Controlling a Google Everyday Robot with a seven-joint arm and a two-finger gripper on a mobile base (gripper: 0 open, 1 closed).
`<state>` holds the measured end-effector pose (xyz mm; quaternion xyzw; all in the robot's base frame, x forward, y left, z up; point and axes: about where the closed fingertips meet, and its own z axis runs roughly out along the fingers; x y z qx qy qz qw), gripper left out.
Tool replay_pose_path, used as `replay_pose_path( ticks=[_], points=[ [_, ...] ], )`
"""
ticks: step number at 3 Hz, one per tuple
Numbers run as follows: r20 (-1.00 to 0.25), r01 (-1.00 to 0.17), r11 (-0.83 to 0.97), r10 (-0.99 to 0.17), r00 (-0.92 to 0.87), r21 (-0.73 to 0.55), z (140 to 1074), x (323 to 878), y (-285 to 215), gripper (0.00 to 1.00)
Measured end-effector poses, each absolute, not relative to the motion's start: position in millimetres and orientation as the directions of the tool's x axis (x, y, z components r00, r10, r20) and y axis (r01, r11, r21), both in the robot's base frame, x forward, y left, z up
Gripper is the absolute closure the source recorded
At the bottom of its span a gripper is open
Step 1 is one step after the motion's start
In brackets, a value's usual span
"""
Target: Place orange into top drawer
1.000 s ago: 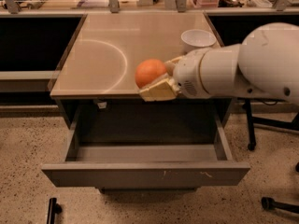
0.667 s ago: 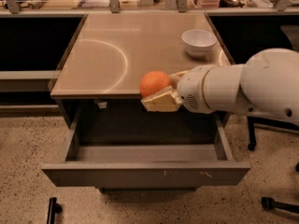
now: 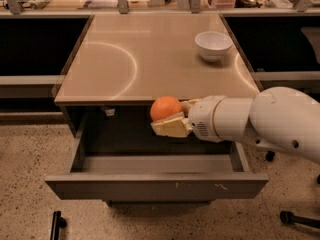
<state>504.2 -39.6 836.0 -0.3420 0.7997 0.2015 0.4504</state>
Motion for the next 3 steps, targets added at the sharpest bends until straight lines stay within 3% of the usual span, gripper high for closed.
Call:
replay_pose_path(
  ticks=[3],
  points=[
    [-0.835, -0.681, 0.721, -0.295, -0.465, 0.125, 782.5, 509.8, -47.9, 1.0]
  ],
)
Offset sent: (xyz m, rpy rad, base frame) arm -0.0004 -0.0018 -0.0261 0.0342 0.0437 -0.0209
